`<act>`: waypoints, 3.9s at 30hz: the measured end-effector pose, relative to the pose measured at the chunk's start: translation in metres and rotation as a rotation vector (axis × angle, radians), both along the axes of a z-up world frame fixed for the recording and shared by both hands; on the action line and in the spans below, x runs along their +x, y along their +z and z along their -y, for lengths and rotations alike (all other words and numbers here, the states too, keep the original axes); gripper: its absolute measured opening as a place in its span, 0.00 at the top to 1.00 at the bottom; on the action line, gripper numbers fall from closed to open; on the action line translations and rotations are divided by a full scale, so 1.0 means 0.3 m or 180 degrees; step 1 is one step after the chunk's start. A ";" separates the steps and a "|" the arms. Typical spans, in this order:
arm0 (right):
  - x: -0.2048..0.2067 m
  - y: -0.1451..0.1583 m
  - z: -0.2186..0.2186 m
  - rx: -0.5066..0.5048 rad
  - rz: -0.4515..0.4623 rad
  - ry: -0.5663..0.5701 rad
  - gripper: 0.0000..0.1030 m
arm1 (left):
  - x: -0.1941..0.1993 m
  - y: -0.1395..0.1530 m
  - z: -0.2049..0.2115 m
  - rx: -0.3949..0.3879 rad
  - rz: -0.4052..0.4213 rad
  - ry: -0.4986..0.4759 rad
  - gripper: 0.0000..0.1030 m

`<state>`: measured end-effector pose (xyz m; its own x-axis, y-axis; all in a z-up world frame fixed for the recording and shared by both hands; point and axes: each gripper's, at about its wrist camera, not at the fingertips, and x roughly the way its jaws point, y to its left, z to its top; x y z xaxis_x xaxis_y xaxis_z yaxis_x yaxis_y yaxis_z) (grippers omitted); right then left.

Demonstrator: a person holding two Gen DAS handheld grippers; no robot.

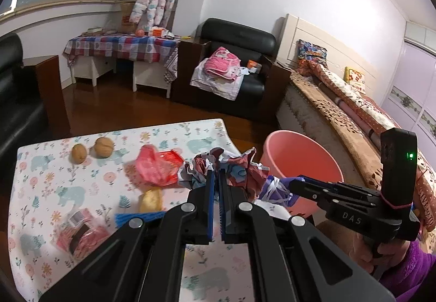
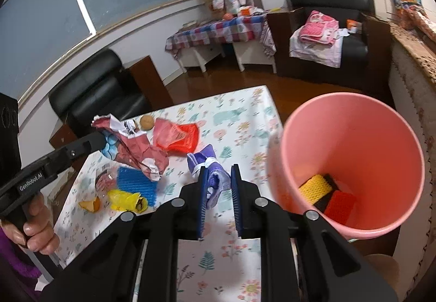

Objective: Collect trash
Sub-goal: 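Carry the purple bundle and wrapper over the pink bucket and release them, then move both open tools back over the table trash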

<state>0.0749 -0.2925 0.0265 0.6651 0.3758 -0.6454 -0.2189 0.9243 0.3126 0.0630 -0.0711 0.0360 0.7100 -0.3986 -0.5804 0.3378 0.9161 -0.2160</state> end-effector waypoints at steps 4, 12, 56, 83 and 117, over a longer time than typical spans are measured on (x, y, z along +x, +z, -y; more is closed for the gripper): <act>-0.006 0.014 0.065 0.0007 0.0055 -0.0171 0.83 | 0.017 0.011 0.063 -0.0010 0.0012 -0.0116 0.98; -0.018 0.023 0.198 -0.0034 0.0085 -0.0532 0.83 | 0.044 0.024 0.207 -0.0023 0.0028 -0.0377 0.97; 0.005 -0.123 0.386 -0.0214 -0.0279 -0.1073 0.83 | 0.154 -0.158 0.566 0.0146 -0.0299 -0.0847 0.67; -0.053 -0.022 0.261 -0.0231 0.0168 -0.0815 0.66 | 0.052 -0.048 0.274 0.0010 -0.0137 -0.0337 0.62; -0.074 -0.070 -0.258 -0.0205 -0.0020 0.0681 0.65 | -0.253 -0.148 -0.478 0.0460 -0.0406 0.1214 0.62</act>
<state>0.0527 -0.2150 0.0056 0.5705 0.4658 -0.6764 -0.4104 0.8751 0.2565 -0.0131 0.0721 -0.0085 0.7097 -0.0294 -0.7039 -0.0523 0.9942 -0.0942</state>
